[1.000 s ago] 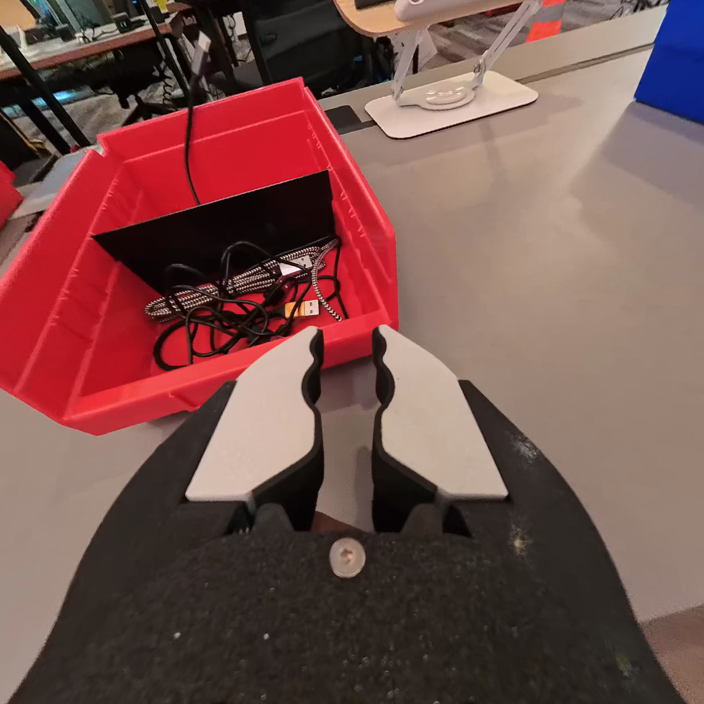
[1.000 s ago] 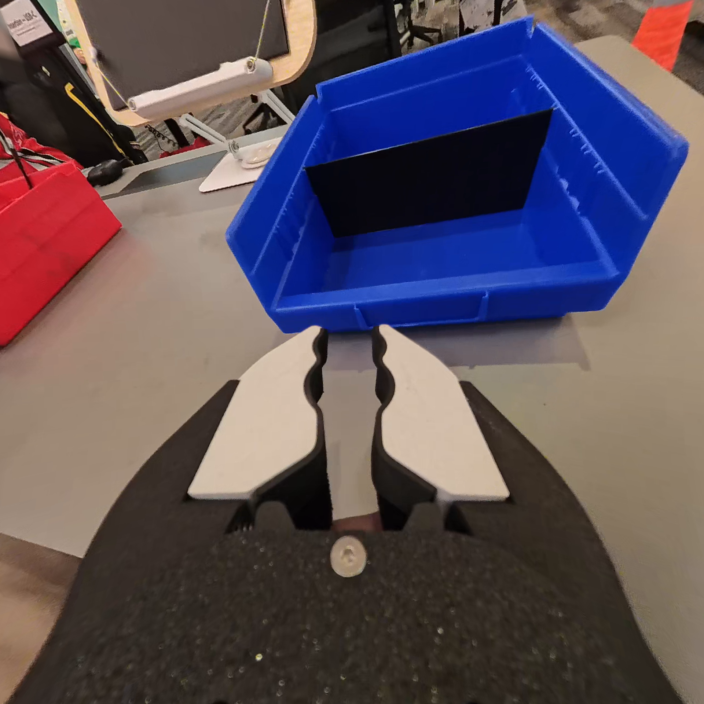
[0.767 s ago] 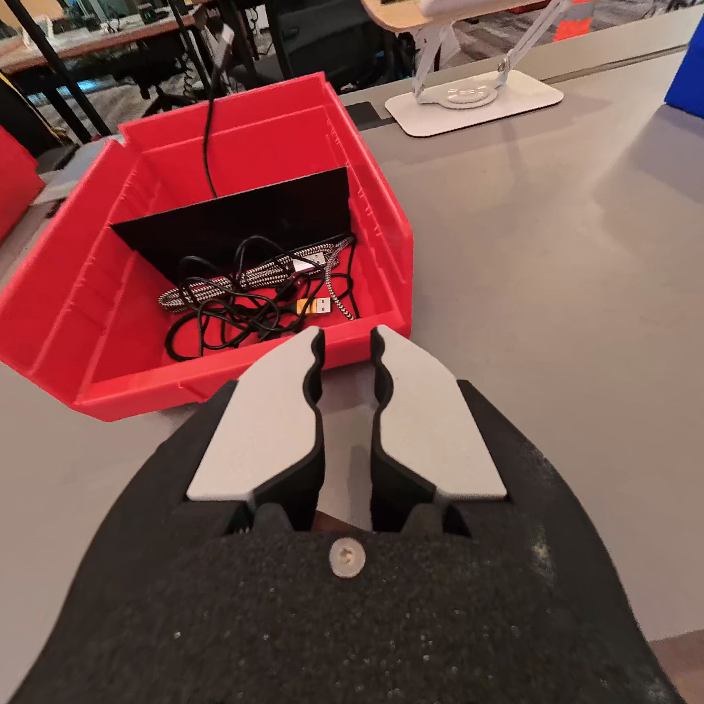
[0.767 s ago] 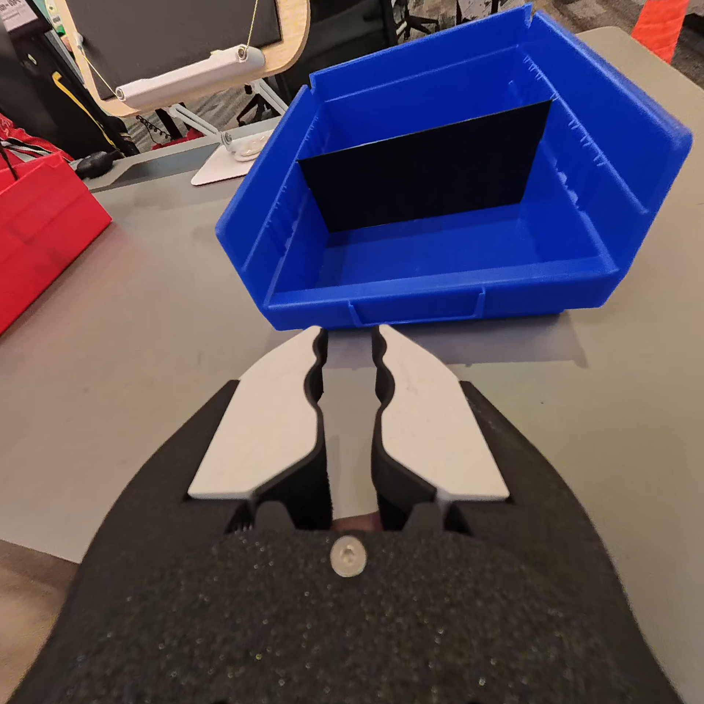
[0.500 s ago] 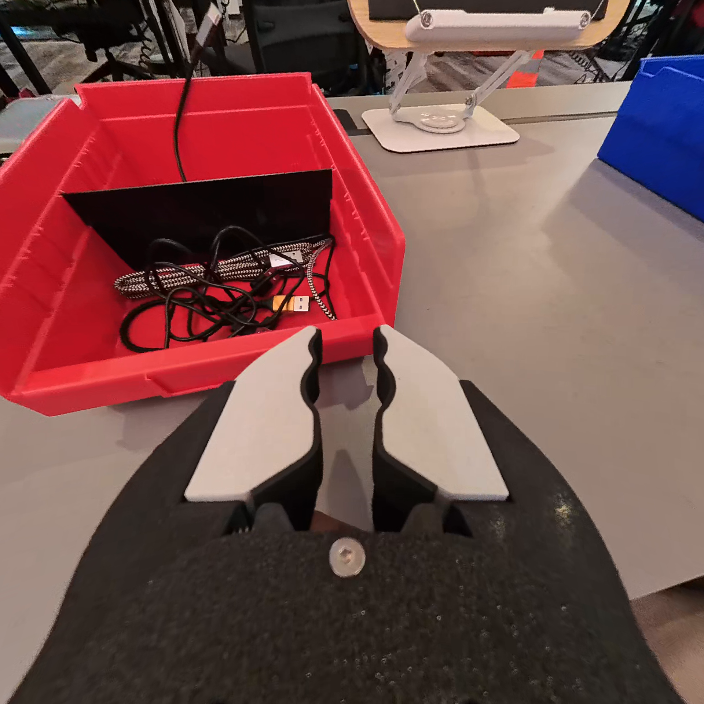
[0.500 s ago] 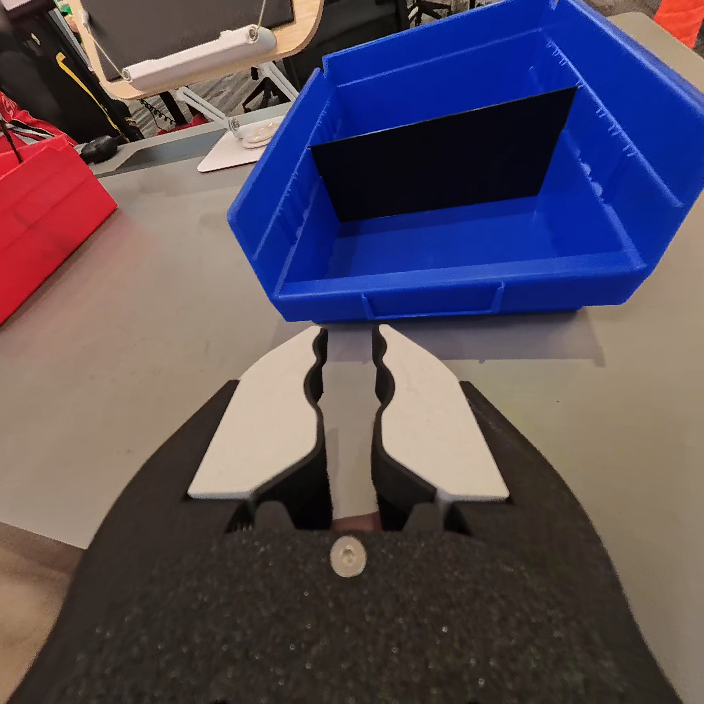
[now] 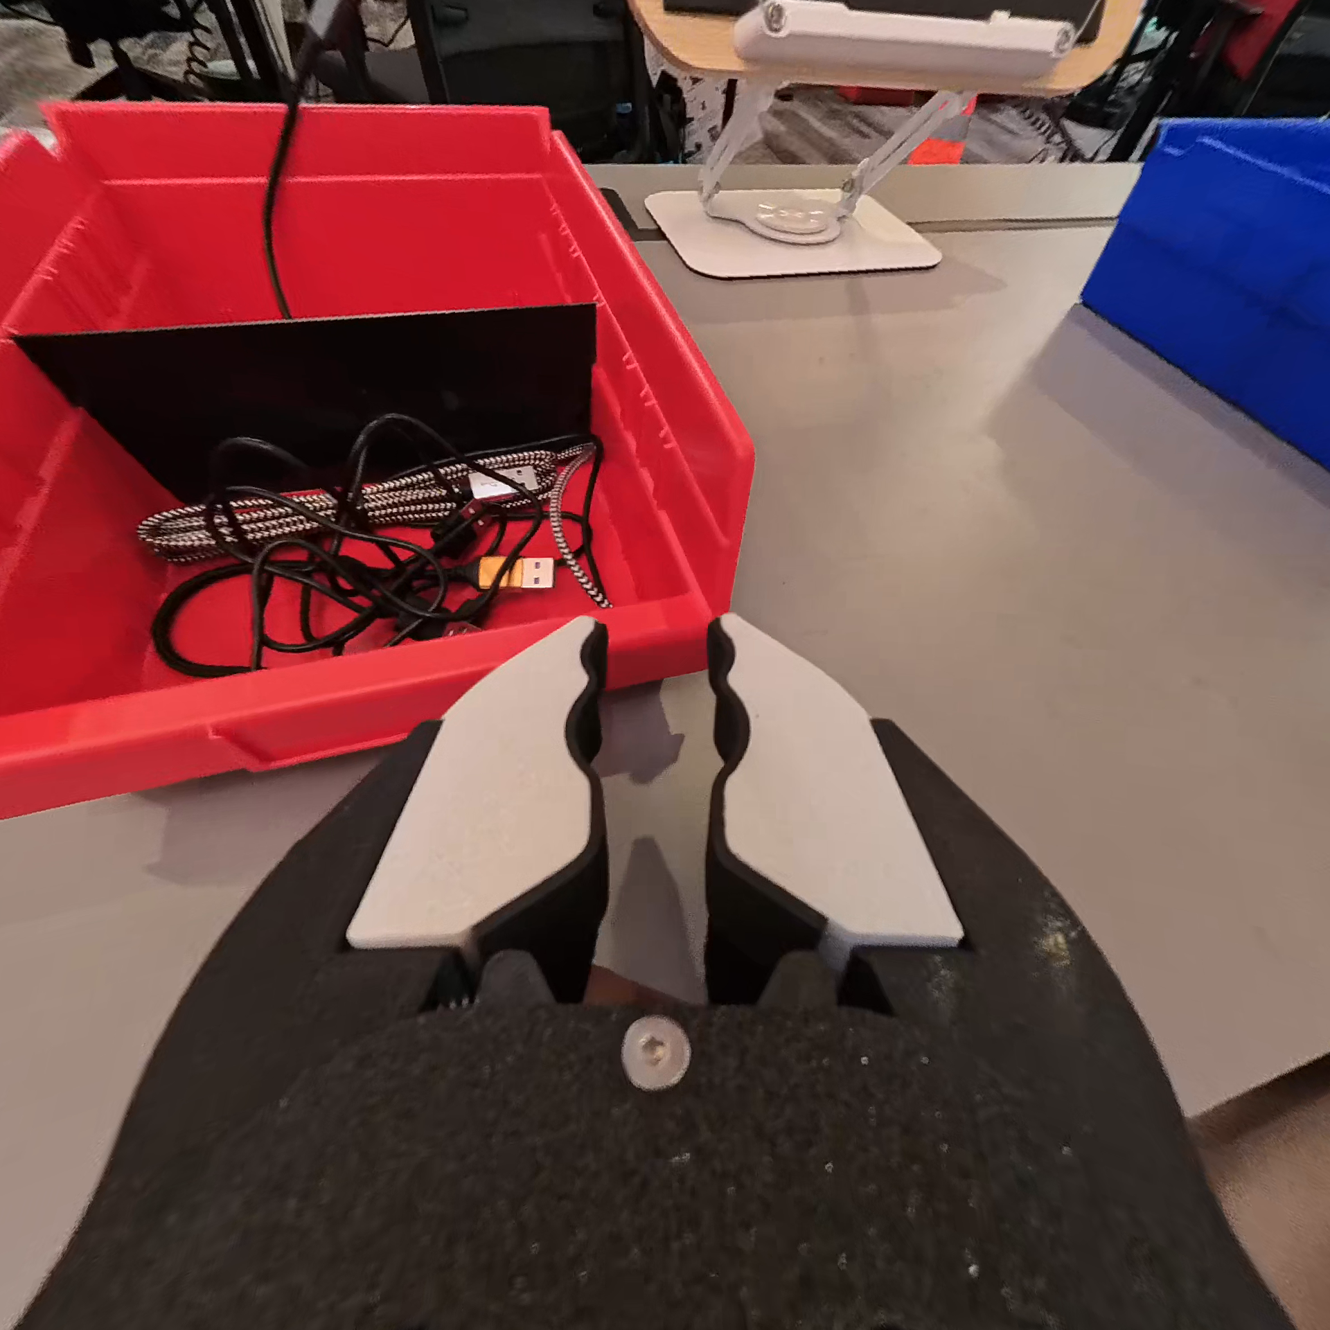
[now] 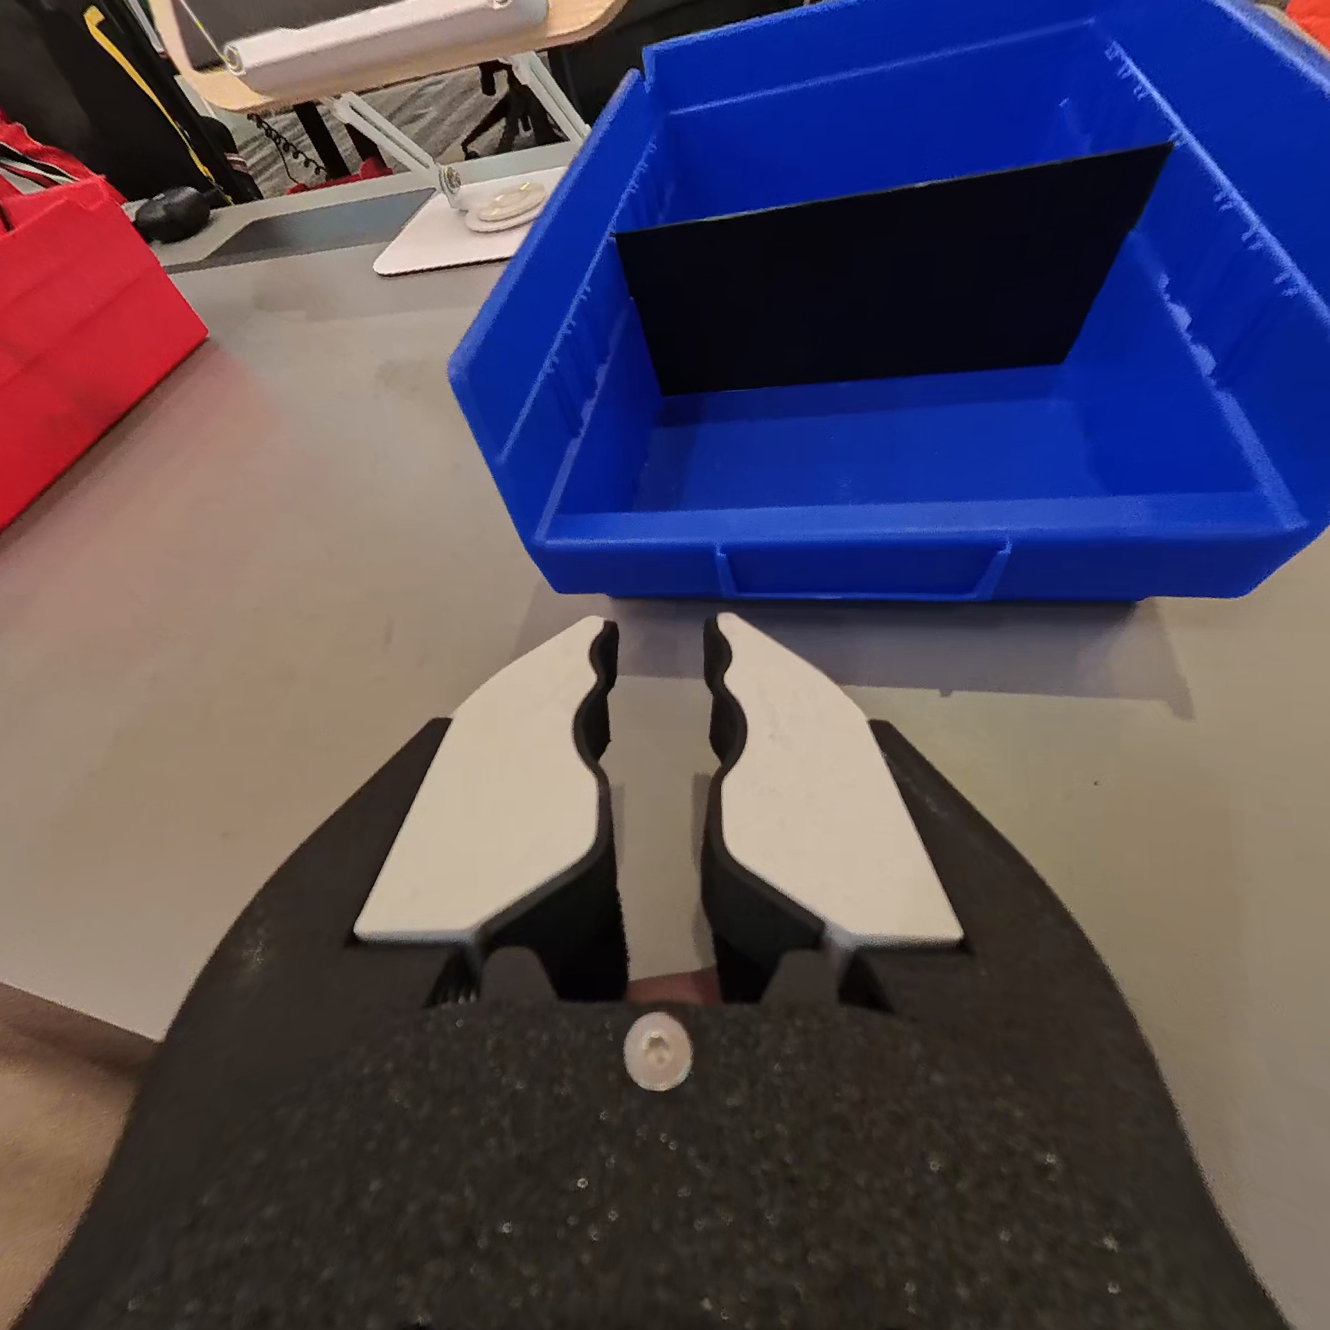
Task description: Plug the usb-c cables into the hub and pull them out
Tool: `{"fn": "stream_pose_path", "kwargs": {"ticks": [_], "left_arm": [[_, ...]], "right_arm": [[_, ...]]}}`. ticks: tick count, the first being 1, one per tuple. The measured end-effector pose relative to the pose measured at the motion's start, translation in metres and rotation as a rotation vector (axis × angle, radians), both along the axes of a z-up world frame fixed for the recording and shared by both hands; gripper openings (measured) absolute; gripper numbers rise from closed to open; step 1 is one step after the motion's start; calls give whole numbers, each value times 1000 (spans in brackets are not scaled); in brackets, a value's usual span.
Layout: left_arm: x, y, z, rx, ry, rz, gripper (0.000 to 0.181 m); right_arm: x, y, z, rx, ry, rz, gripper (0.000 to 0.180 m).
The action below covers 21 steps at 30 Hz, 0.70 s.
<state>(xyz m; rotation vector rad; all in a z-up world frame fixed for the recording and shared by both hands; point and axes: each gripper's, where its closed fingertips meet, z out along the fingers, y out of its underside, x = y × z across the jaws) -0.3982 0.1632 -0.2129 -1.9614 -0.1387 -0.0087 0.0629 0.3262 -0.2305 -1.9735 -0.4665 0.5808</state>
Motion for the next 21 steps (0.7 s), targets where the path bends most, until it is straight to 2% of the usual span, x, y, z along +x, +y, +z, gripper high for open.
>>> {"fn": "stream_pose_path", "kwargs": {"ticks": [5,8,11,13,16,21], "left_arm": [[4,2,11,8,-110,-98,31],[-11,13,38,9,-12,-174,31],[-23,38,73,-24,95,-381,28],[-38,59,77,-154,181,-534,27],[-70,103,75,-314,347,-667,30],[-111,154,31,-684,496,-857,32]], "right_arm": [[-3,-3,0,6,-9,14,23],[-8,-7,-1,-9,10,39,23],[-14,-11,-3,-28,25,73,23],[-17,-12,-3,-33,32,89,23],[-21,-12,-4,-39,38,101,23],[-26,-12,-5,-51,47,119,24]]}}
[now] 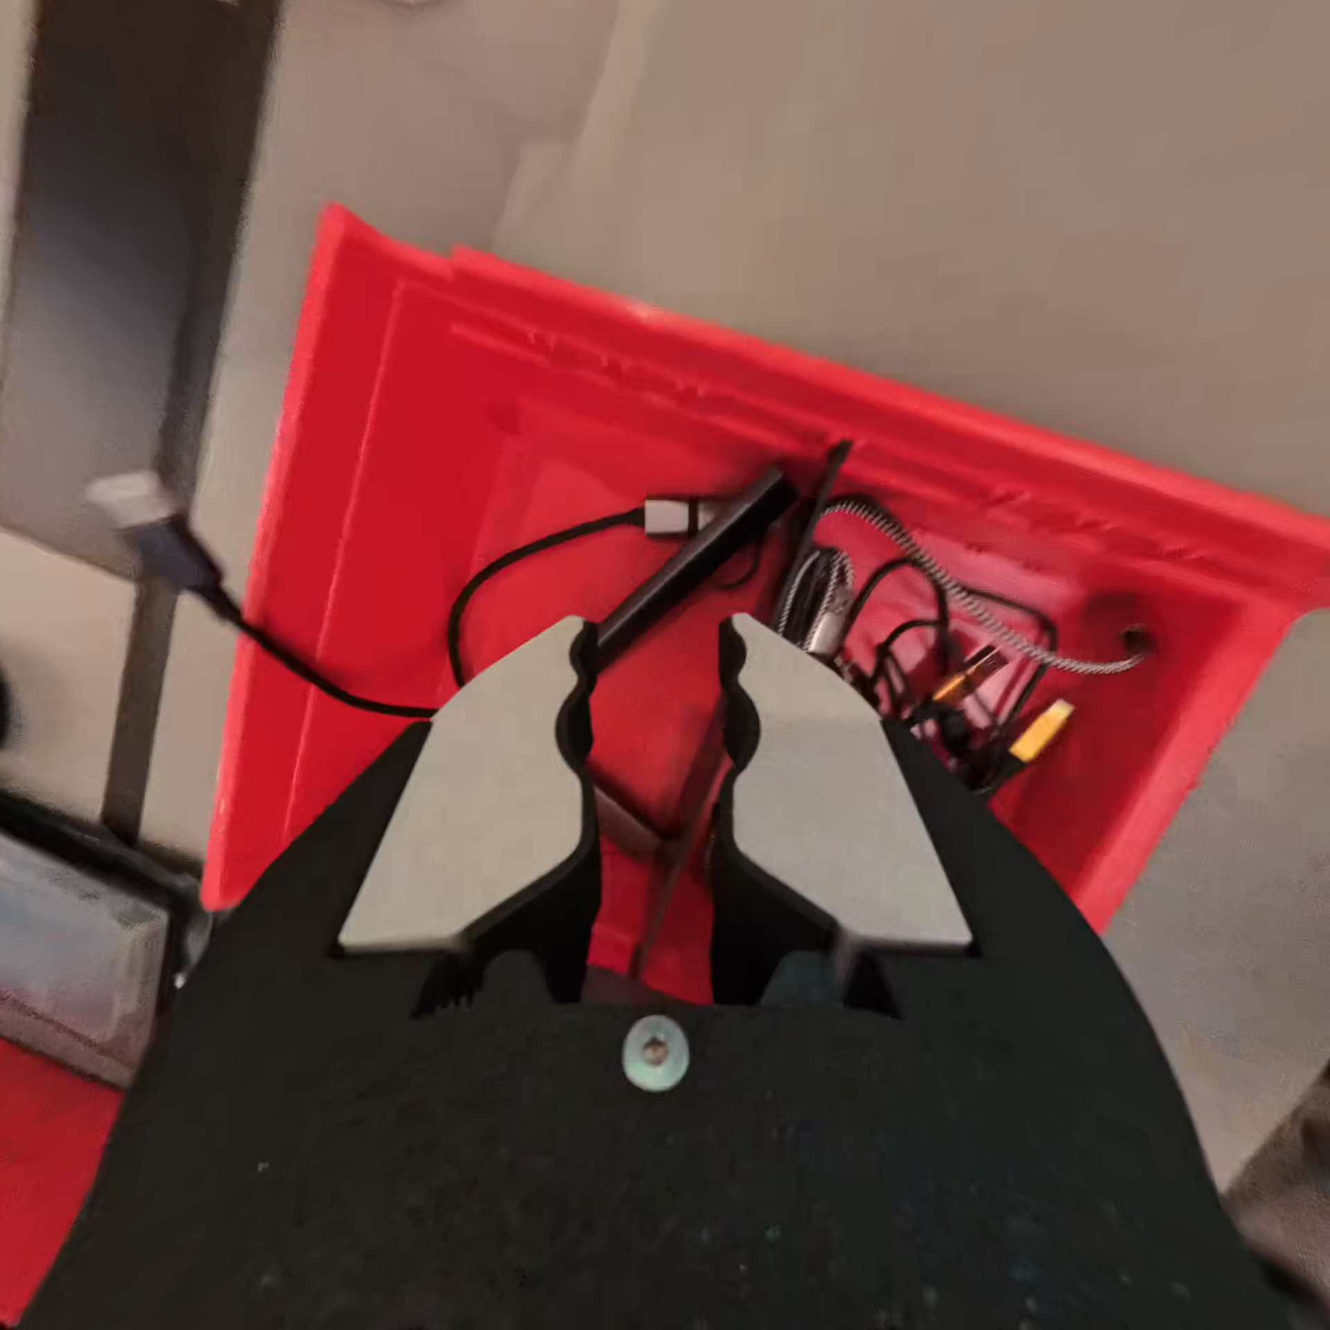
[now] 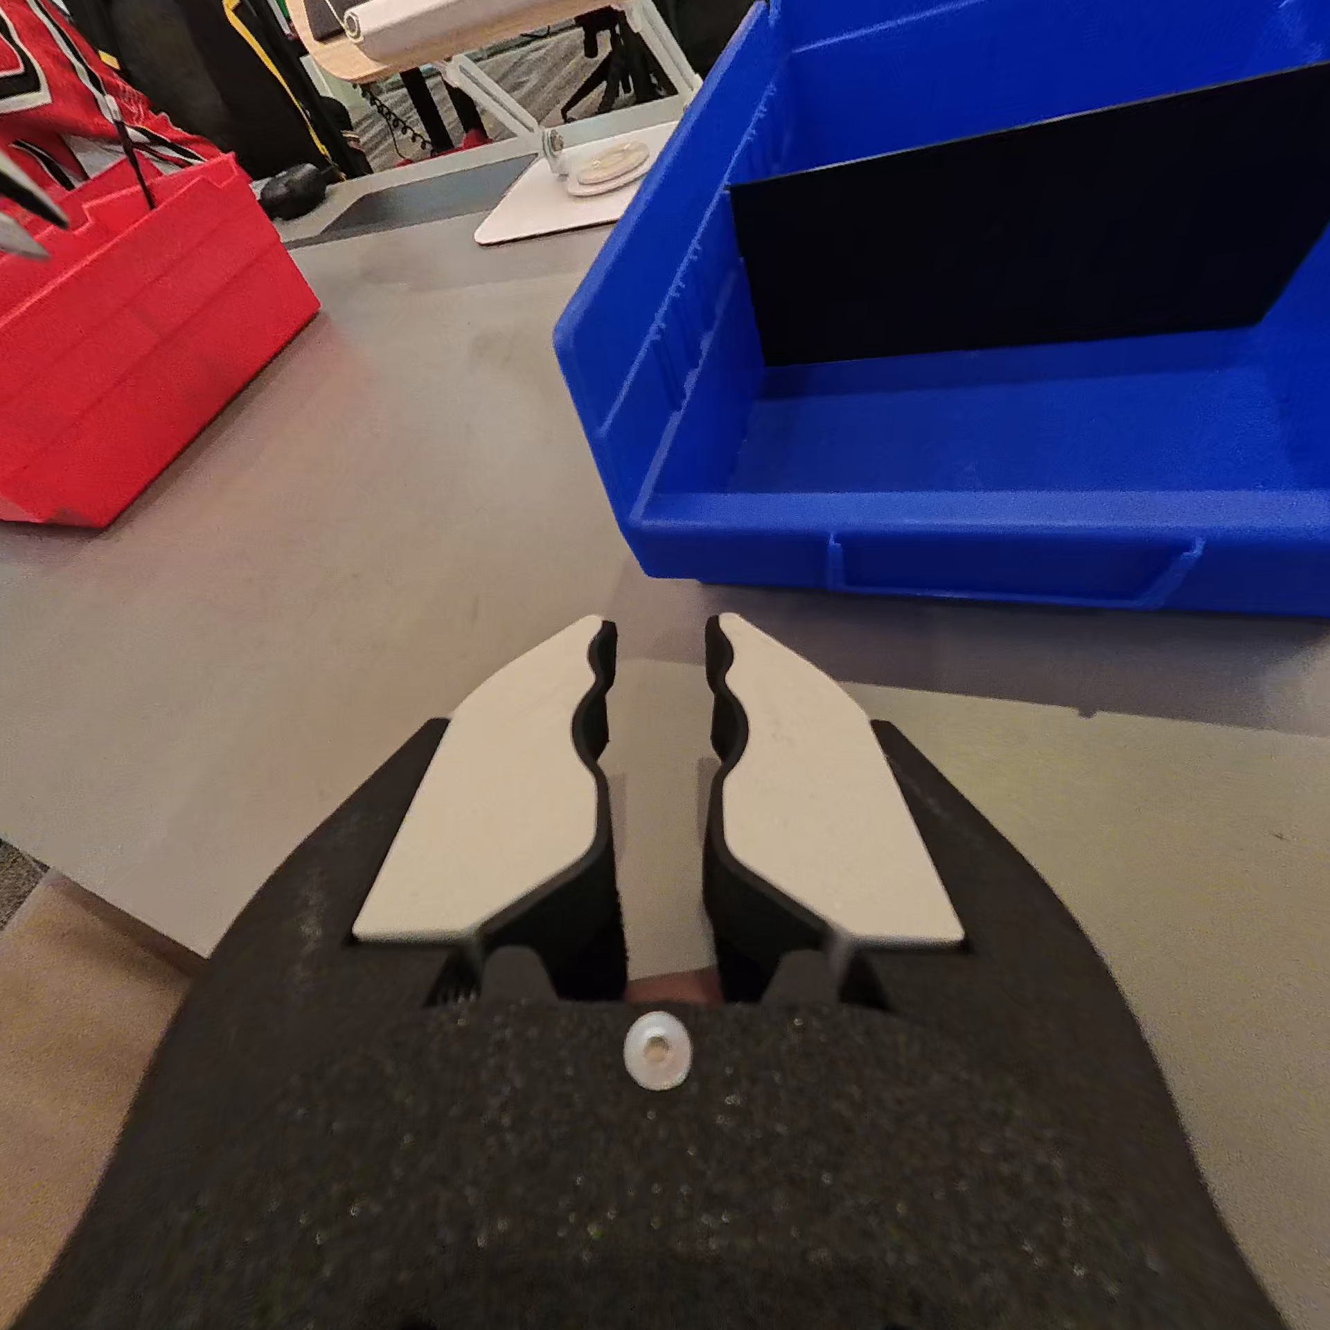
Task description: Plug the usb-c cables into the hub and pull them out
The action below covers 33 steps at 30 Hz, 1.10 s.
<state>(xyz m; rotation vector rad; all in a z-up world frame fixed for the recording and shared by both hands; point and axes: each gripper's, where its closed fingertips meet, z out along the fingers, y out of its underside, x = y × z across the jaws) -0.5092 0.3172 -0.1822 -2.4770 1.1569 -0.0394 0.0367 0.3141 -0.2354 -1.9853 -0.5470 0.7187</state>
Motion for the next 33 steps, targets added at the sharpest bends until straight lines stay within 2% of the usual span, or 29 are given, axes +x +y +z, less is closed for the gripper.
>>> {"fn": "stream_pose_path", "kwargs": {"ticks": [5,10,12,15,18,21,24,27,30,33], "left_arm": [[-18,15,-61,-235,171,-147,31],[-30,11,-98,-377,261,-214,29],[-30,11,-100,-345,288,-286,23],[-37,9,-96,-323,331,-307,15],[-41,17,-71,-184,286,-245,10],[-35,25,-24,4,161,-157,10],[-8,24,34,170,-76,-88,10],[47,5,92,270,-396,-108,10],[114,-30,122,211,-638,-235,9],[175,-68,127,-33,-784,-368,9]], "right_arm": [[-3,-2,-1,13,-22,22,23],[-7,-5,-4,12,-31,58,23],[-8,-7,-5,20,-41,66,23],[-9,-8,-7,29,-65,69,23],[-9,-9,-7,38,-80,67,22],[-10,-9,-6,51,-80,63,22],[-12,-9,2,85,-59,58,21],[-22,-13,21,168,-30,88,21],[-49,-27,46,284,-34,217,23],[-88,-55,69,393,-45,431,25]]}}
